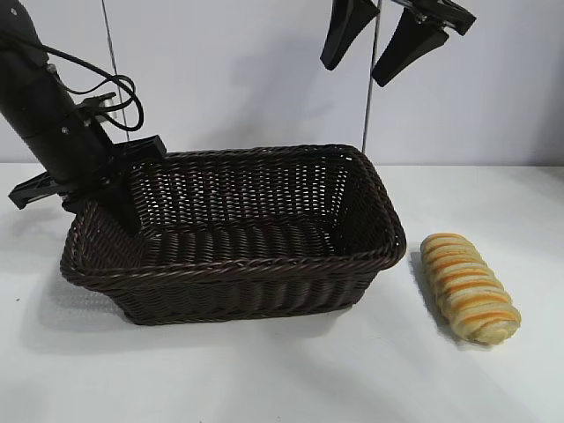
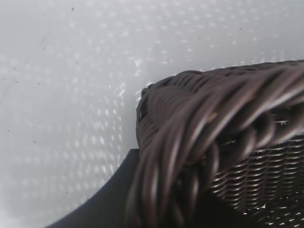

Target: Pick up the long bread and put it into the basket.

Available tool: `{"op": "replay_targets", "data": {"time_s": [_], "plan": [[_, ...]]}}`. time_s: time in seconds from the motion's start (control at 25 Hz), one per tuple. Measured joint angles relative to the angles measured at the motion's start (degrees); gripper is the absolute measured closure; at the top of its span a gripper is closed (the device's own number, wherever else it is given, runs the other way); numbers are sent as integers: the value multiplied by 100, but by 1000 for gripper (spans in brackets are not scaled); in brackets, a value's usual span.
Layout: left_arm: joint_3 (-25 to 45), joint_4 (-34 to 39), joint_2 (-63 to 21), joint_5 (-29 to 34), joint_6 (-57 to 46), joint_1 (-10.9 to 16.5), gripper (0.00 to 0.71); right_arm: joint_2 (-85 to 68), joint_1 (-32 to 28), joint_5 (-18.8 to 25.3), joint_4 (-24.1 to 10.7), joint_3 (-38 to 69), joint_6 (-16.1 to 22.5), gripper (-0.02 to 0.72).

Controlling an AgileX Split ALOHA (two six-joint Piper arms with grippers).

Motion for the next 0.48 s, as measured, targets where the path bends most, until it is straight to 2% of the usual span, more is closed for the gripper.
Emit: {"op": "replay_targets", "data": {"time_s": [0.2, 0.28, 0.36, 0.48], "plan": [[-13, 3, 0, 124, 0, 0, 601, 0, 0, 0, 0, 0, 0, 218], [-13, 3, 0, 212, 0, 0, 569, 0, 0, 0, 0, 0, 0, 218], [-13, 3, 0, 297, 0, 0, 499, 0, 0, 0, 0, 0, 0, 218], [-13, -2, 0, 353, 0, 0, 318, 0, 0, 0, 0, 0, 0, 218]]}}
